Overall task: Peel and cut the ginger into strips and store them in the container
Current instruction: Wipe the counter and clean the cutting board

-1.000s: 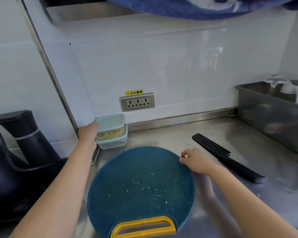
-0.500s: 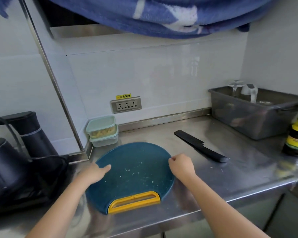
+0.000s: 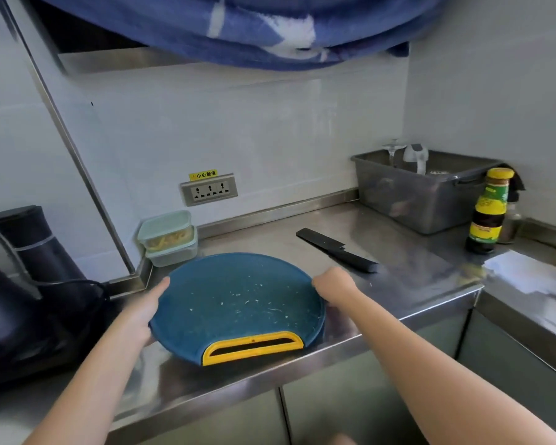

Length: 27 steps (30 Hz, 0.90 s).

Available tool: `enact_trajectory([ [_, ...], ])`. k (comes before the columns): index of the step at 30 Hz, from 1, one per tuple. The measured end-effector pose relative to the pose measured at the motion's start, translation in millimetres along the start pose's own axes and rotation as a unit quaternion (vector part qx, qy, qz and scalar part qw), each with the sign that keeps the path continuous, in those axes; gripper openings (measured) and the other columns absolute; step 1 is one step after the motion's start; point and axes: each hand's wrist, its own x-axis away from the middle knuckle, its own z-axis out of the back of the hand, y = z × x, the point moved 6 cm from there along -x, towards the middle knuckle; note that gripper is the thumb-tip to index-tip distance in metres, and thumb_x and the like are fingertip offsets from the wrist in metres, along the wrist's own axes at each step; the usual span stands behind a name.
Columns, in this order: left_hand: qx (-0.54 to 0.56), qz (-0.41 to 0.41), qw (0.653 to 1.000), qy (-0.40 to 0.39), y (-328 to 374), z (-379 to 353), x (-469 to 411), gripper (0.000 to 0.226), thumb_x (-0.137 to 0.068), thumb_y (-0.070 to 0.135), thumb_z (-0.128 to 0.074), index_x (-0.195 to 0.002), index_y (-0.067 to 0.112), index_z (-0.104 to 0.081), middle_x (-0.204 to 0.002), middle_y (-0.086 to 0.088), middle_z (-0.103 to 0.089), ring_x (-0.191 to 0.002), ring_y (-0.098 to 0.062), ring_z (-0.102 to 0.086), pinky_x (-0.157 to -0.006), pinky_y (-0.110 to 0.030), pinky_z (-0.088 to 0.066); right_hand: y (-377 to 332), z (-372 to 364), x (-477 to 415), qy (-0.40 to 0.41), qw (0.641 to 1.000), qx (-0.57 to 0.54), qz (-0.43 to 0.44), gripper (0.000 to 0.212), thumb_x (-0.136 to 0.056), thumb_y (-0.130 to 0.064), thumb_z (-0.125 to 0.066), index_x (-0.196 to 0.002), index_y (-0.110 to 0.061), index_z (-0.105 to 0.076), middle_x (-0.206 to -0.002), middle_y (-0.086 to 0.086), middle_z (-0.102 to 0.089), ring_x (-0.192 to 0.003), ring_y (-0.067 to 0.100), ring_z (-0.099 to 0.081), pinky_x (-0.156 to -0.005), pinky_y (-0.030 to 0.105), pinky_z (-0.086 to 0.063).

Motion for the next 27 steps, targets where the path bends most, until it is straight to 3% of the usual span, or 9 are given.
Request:
enact_trajectory([
  [2, 0.013, 0.011, 1.0, -0.001, -9, -9, 5, 0.038, -0.094, 0.037, -0.054, -0.12, 0.008, -0.058, -0.12, -0.013, -0.061, -0.104, -0.032, -0.059, -0.084, -0.042, -0.045, 12, 15, 2, 0.02, 0.999, 0.014, 0.029, 0.028, -0.094, -0.012, -0.047, -0.11, 0.002, -0.065, -0.11, 0.018, -0.065, -0.109, 0.033, -0.06, -0.086, 0.034, -0.051],
  [4, 0.023, 0.019, 1.0, 0.0, -15, -19, 11, 0.04, -0.098, 0.033, -0.049, -0.127, 0.006, -0.054, -0.125, -0.015, -0.058, -0.119, -0.033, -0.053, -0.087, -0.043, -0.041, 21, 32, 4, 0.044, 0.995, 0.052, 0.068, 0.034, -0.094, -0.006, -0.045, -0.121, -0.004, -0.064, -0.124, 0.015, -0.062, -0.115, 0.03, -0.058, -0.094, 0.031, -0.045],
  [6, 0.027, 0.021, 0.999, -0.007, -18, -29, 13, 0.042, -0.099, 0.033, -0.046, -0.13, 0.006, -0.052, -0.131, -0.016, -0.055, -0.122, -0.033, -0.051, -0.087, -0.043, -0.041, 31, 47, 6, 0.082, 0.986, 0.088, 0.119, 0.044, -0.092, 0.002, -0.04, -0.128, -0.009, -0.062, -0.134, 0.009, -0.057, -0.12, 0.025, -0.055, -0.099, 0.026, -0.04],
  [9, 0.036, 0.023, 0.999, -0.024, -19, -40, 9, 0.041, -0.098, 0.037, -0.047, -0.127, 0.009, -0.054, -0.13, -0.015, -0.057, -0.119, -0.032, -0.054, -0.086, -0.043, -0.043, 49, 67, 0, 0.133, 0.973, 0.104, 0.155, 0.043, -0.093, 0.0, -0.04, -0.128, -0.011, -0.063, -0.132, 0.009, -0.059, -0.119, 0.026, -0.055, -0.1, 0.025, -0.038],
  [13, 0.042, 0.028, 0.998, -0.025, -19, -48, 2, 0.04, -0.097, 0.037, -0.049, -0.126, 0.009, -0.055, -0.128, -0.013, -0.058, -0.117, -0.032, -0.055, -0.085, -0.044, -0.044, 64, 94, -16, 0.177, 0.964, 0.144, 0.138, 0.037, -0.094, -0.008, -0.046, -0.128, -0.011, -0.062, -0.129, 0.013, -0.058, -0.116, 0.03, -0.055, -0.097, 0.029, -0.04],
  [17, 0.04, 0.031, 0.999, -0.019, -19, -51, 2, 0.038, -0.098, 0.033, -0.049, -0.125, 0.007, -0.055, -0.123, -0.015, -0.059, -0.118, -0.033, -0.054, -0.084, -0.044, -0.043, 55, 96, -33, 0.129, 0.963, 0.195, 0.132, 0.044, -0.096, -0.017, -0.05, -0.139, -0.013, -0.05, -0.14, 0.01, -0.051, -0.129, 0.028, -0.046, -0.106, 0.033, -0.037],
  [21, 0.037, 0.034, 0.999, -0.015, -19, -48, -2, 0.036, -0.098, 0.033, -0.048, -0.122, 0.007, -0.056, -0.124, -0.016, -0.059, -0.116, -0.034, -0.055, -0.084, -0.044, -0.043, 34, 89, -37, 0.122, 0.951, 0.192, 0.207, 0.043, -0.092, 0.0, -0.042, -0.125, -0.016, -0.064, -0.132, 0.005, -0.059, -0.121, 0.023, -0.053, -0.102, 0.027, -0.039],
  [25, 0.033, 0.031, 0.999, -0.011, -18, -40, -12, 0.033, -0.097, 0.033, -0.051, -0.119, 0.009, -0.057, -0.119, -0.015, -0.06, -0.085, -0.032, -0.061, -0.085, -0.043, -0.045, 34, 56, -27, -0.019, 0.919, 0.29, 0.266, 0.048, -0.098, -0.005, -0.039, -0.139, -0.024, -0.052, -0.141, -0.002, -0.053, -0.126, 0.021, -0.051, -0.106, 0.028, -0.038],
  [27, 0.037, 0.035, 0.999, -0.012, -20, -38, -15, 0.033, -0.096, 0.033, -0.051, -0.118, 0.009, -0.058, -0.122, -0.014, -0.061, -0.076, -0.028, -0.06, -0.084, -0.044, -0.045, 44, 52, -20, -0.05, 0.913, 0.309, 0.263, 0.049, -0.101, -0.01, -0.034, -0.147, -0.025, -0.042, -0.151, -0.005, -0.041, -0.135, 0.019, -0.043, -0.111, 0.026, -0.029],
])
